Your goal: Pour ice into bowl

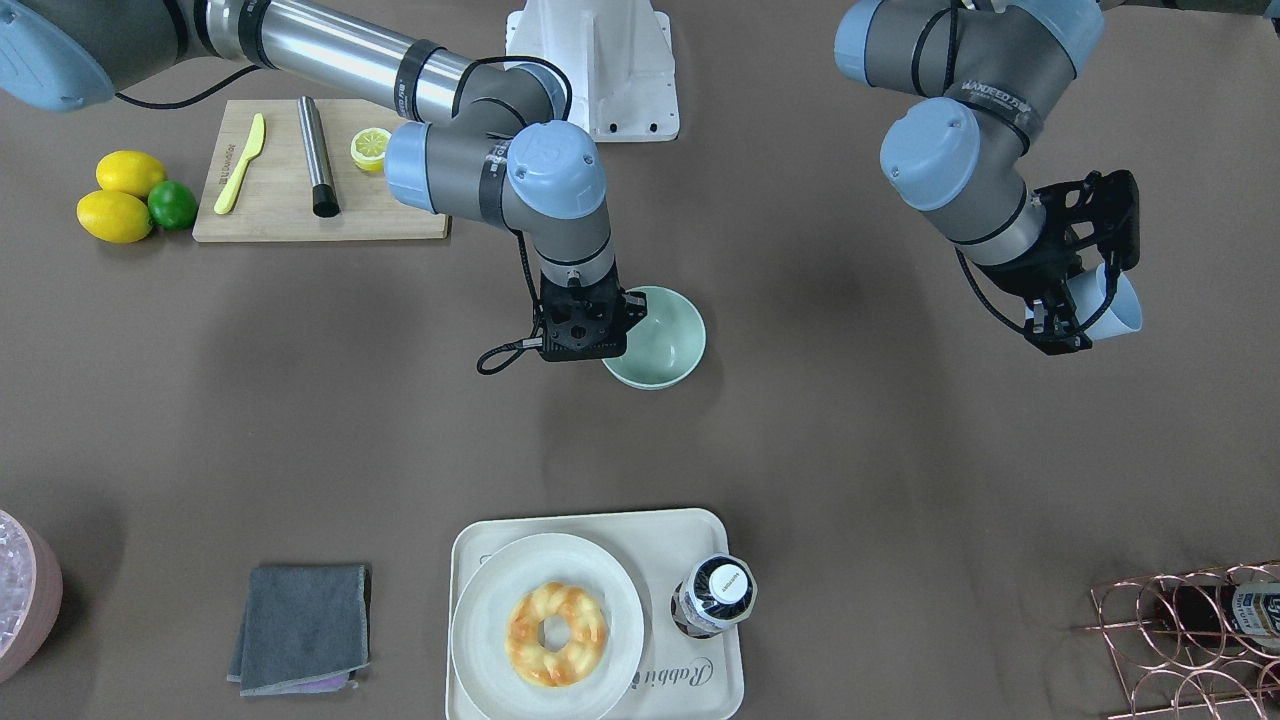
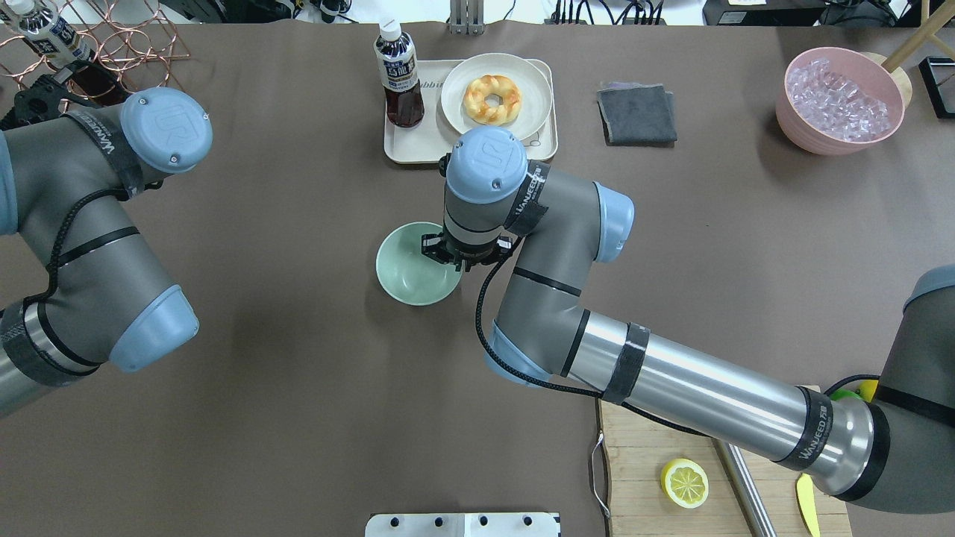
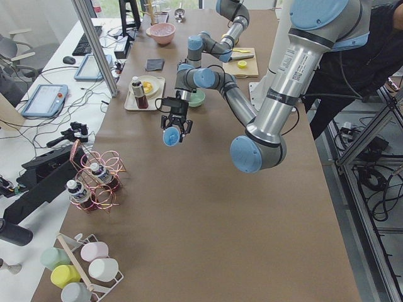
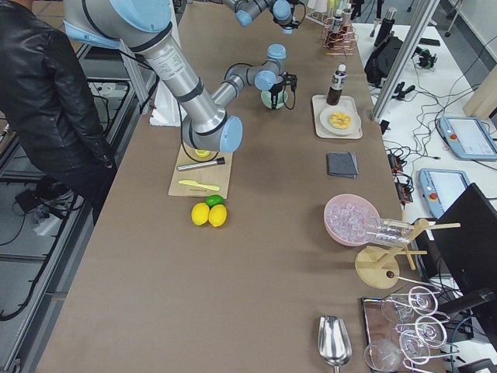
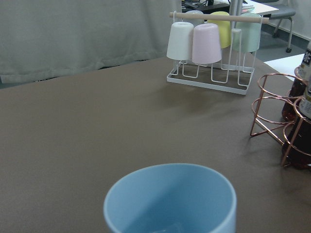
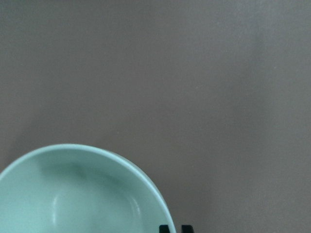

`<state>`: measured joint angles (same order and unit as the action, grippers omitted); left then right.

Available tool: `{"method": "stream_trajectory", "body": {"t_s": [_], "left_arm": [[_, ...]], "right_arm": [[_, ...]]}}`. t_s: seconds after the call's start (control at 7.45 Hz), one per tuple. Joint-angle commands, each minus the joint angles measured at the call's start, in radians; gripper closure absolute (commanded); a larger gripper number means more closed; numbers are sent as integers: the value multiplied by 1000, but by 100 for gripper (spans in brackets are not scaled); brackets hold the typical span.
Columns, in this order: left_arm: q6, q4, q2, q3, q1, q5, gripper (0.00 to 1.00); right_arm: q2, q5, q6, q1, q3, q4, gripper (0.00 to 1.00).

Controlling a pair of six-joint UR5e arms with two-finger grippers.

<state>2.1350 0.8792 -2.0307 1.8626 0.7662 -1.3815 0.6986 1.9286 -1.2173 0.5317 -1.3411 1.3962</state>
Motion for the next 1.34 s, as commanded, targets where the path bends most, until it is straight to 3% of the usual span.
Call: {"method": "stream_trajectory", "body": {"t_s": [0.0,0.13,0.27,0.54,0.8,1.21], "left_arm": [[-32,-17,-20,24,-1,-2,44],[-39,-31,-34,47,-1,-19,44],[-53,-61,-80,50,-2,-46,44],[-53,-114,-182,58,-14,-109,45],[-49,-112,-267,49,-76,-137,45],[46,-103,-357,46,-227,-148,45]], "right_arm": [[-10,58,22,65,-58,98,60],[-24,90,44,107,-75,145,44],[-21,128,109,166,-102,191,38],[19,144,327,278,-182,326,38],[161,148,464,359,-301,333,37],[373,138,531,451,-424,319,2]]}}
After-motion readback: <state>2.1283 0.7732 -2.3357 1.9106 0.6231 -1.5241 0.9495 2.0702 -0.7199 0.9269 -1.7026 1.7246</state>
